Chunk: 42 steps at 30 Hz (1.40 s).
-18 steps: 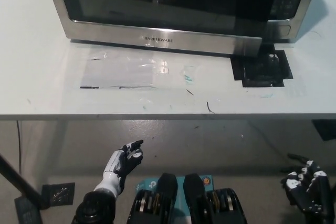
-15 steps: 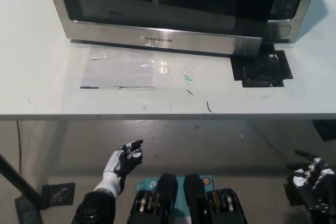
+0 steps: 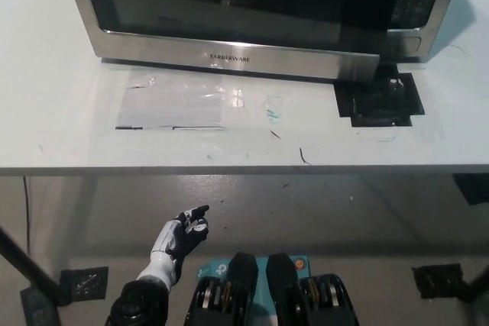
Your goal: A microwave is kept infront of the robot with its door slightly ajar. The robot uses its right hand to push the door towards the left to open it.
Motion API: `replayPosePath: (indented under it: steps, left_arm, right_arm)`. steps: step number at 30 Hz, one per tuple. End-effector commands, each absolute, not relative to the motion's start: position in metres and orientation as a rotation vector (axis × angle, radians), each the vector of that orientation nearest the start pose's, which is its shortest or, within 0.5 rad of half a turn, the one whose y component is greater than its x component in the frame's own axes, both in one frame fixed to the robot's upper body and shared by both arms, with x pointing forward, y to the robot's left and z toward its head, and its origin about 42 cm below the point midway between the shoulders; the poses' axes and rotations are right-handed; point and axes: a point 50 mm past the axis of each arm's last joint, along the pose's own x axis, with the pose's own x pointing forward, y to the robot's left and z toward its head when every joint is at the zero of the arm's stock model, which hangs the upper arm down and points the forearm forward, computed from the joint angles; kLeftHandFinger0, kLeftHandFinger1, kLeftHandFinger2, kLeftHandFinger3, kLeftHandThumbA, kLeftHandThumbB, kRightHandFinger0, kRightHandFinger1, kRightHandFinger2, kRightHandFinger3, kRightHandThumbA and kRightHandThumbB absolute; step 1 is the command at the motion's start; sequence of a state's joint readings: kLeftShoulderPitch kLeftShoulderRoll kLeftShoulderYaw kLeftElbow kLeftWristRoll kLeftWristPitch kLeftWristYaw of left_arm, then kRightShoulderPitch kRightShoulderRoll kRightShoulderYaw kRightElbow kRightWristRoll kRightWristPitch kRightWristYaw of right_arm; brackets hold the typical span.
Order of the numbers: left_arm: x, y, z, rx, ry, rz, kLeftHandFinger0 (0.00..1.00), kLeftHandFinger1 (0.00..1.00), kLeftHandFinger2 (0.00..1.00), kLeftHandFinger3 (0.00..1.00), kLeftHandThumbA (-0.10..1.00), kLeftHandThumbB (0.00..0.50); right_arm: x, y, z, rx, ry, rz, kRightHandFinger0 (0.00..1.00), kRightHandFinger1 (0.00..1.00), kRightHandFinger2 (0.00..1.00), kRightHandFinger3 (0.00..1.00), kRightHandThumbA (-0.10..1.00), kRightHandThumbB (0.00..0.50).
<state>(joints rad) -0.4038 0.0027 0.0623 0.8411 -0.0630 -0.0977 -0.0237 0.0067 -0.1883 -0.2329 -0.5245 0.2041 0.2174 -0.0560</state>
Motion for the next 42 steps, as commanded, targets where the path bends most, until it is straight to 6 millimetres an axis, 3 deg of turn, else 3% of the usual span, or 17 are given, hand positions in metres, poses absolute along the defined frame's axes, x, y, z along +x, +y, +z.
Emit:
replayPosePath:
  steps: [1,5,9,10,13,15,16,20,21,25,27,31,33,35,38,42]
  left_arm:
    - [0.389,0.190,0.020,-0.056,0.297,-0.071,0.90,0.89,0.90,0.76,0.24,0.341]
    - [0.389,0.190,0.020,-0.042,0.294,-0.080,0.94,0.93,0.93,0.78,0.26,0.361]
    - [0.389,0.190,0.019,-0.051,0.293,-0.081,0.92,0.89,0.89,0.75,0.25,0.352]
    - [0.392,0.189,0.021,-0.050,0.290,-0.086,0.92,0.89,0.89,0.75,0.25,0.351]
    - [0.390,0.187,0.021,-0.062,0.299,-0.082,0.90,0.88,0.87,0.72,0.25,0.364]
    - [0.390,0.188,0.021,-0.061,0.298,-0.084,0.95,0.92,0.91,0.75,0.25,0.362]
    - [0.390,0.188,0.021,-0.050,0.297,-0.082,0.98,0.95,0.92,0.74,0.25,0.376]
    - [0.388,0.186,0.021,-0.053,0.302,-0.091,0.92,0.89,0.89,0.74,0.23,0.365]
    - [0.388,0.186,0.021,-0.049,0.301,-0.095,0.92,0.89,0.89,0.74,0.24,0.365]
    - [0.390,0.185,0.021,-0.043,0.295,-0.102,0.91,0.89,0.89,0.75,0.24,0.366]
    - [0.389,0.185,0.022,-0.038,0.299,-0.103,0.93,0.92,0.93,0.78,0.24,0.356]
    - [0.390,0.185,0.022,-0.037,0.294,-0.104,0.98,0.93,0.91,0.75,0.24,0.370]
    - [0.390,0.184,0.022,-0.023,0.292,-0.108,0.92,0.89,0.87,0.72,0.25,0.368]
    - [0.390,0.184,0.022,-0.027,0.299,-0.112,0.96,0.93,0.92,0.76,0.25,0.361]
    - [0.391,0.184,0.023,-0.031,0.298,-0.112,0.99,0.95,0.95,0.79,0.25,0.367]
    - [0.392,0.184,0.024,-0.028,0.296,-0.118,0.97,0.93,0.92,0.75,0.24,0.363]
  right_arm:
    - [0.262,-0.314,0.280,-0.020,-0.431,-0.147,0.41,0.48,0.60,0.75,0.11,0.145]
    - [0.294,-0.328,0.303,-0.052,-0.476,-0.179,0.42,0.50,0.62,0.78,0.04,0.125]
    - [0.332,-0.342,0.318,-0.091,-0.485,-0.202,0.38,0.48,0.59,0.77,0.16,0.174]
    - [0.331,-0.342,0.319,-0.093,-0.489,-0.206,0.38,0.48,0.59,0.76,0.17,0.174]
    - [0.361,-0.343,0.329,-0.084,-0.483,-0.206,0.37,0.48,0.60,0.72,0.15,0.151]
    - [0.369,-0.343,0.332,-0.077,-0.480,-0.206,0.36,0.47,0.59,0.70,0.12,0.141]
    - [0.386,-0.341,0.338,-0.082,-0.467,-0.205,0.36,0.48,0.59,0.70,0.08,0.113]
    - [0.418,-0.343,0.342,-0.080,-0.403,-0.227,0.39,0.50,0.60,0.75,0.07,0.121]
    - [0.435,-0.342,0.344,-0.088,-0.381,-0.233,0.38,0.49,0.60,0.77,0.07,0.125]
    - [0.455,-0.339,0.344,-0.112,-0.351,-0.244,0.38,0.51,0.61,0.73,0.07,0.132]
    - [0.474,-0.330,0.340,-0.155,-0.329,-0.242,0.33,0.45,0.56,0.70,0.06,0.146]
    - [0.497,-0.318,0.336,-0.168,-0.306,-0.215,0.31,0.42,0.54,0.69,0.03,0.162]
    - [0.510,-0.309,0.336,-0.226,-0.281,-0.206,0.30,0.41,0.52,0.68,0.07,0.161]
    - [0.522,-0.299,0.336,-0.209,-0.268,-0.195,0.30,0.40,0.51,0.69,0.06,0.187]
    - [0.531,-0.285,0.337,-0.196,-0.262,-0.184,0.31,0.43,0.55,0.73,0.03,0.181]
    - [0.537,-0.267,0.335,-0.179,-0.258,-0.150,0.30,0.40,0.51,0.73,0.05,0.189]
